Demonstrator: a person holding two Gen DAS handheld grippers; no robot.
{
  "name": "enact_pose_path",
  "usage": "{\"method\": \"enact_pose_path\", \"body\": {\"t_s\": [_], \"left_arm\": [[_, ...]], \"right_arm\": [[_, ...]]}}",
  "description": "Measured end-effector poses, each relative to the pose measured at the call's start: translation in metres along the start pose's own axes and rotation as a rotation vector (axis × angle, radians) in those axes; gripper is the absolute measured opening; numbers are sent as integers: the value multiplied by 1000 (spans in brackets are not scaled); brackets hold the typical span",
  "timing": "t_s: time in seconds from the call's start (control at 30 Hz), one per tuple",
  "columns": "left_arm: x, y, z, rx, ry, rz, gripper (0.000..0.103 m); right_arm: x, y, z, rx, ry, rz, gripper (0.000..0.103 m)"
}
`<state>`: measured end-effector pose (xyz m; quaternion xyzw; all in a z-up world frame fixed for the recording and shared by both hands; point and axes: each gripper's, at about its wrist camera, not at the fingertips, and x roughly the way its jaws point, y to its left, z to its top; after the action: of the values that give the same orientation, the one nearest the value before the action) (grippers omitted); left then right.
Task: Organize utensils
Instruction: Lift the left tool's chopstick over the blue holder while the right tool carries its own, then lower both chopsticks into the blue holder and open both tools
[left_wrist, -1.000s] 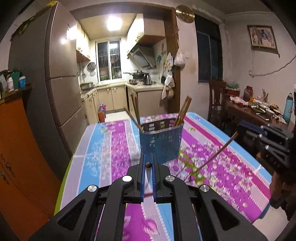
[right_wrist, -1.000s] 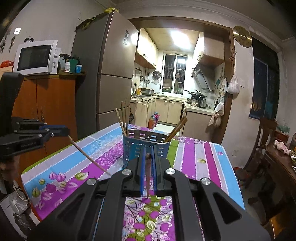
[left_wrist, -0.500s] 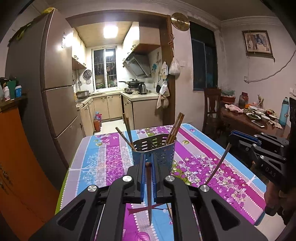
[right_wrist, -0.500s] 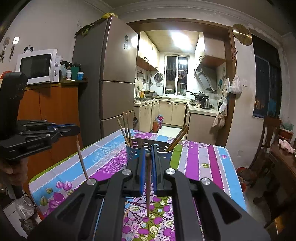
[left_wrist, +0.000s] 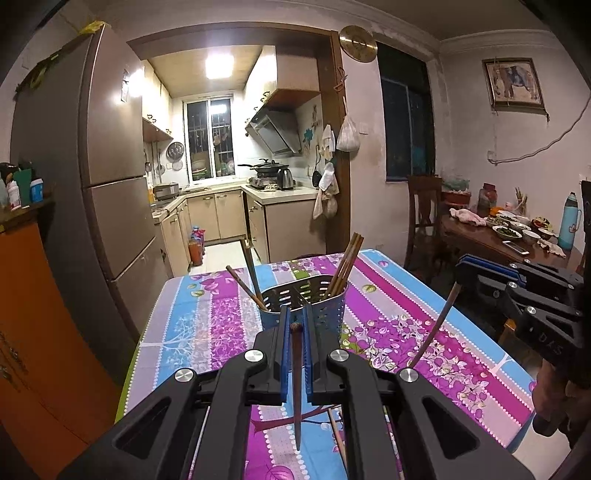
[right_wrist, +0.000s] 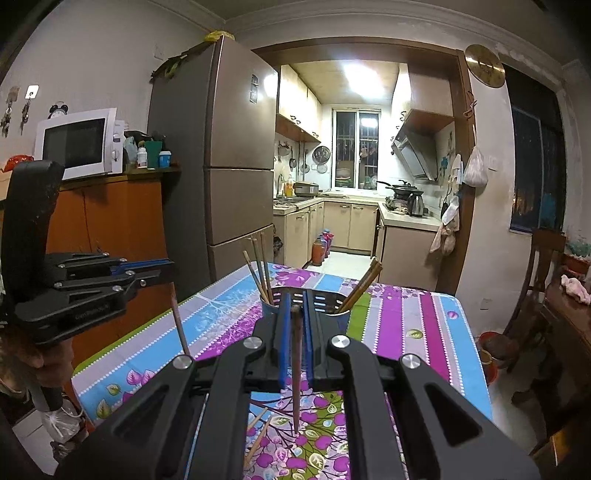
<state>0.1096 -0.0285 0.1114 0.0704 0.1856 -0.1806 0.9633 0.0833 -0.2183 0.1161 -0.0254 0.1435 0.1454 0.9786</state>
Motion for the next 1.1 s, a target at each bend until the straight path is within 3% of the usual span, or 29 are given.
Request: {"method": "enact_pose_path", "body": {"t_s": [0.33, 0.7, 1.1], "left_arm": [[1, -12, -2, 11, 2, 28, 8], [3, -18, -10, 52, 9, 110, 8], [2, -24, -7, 72, -8, 133, 8]], "right_arm": [[1, 4, 9, 15, 19, 24, 5], [2, 11, 12, 1, 36, 25, 5], [13, 9, 25, -10, 35, 18, 5]]}}
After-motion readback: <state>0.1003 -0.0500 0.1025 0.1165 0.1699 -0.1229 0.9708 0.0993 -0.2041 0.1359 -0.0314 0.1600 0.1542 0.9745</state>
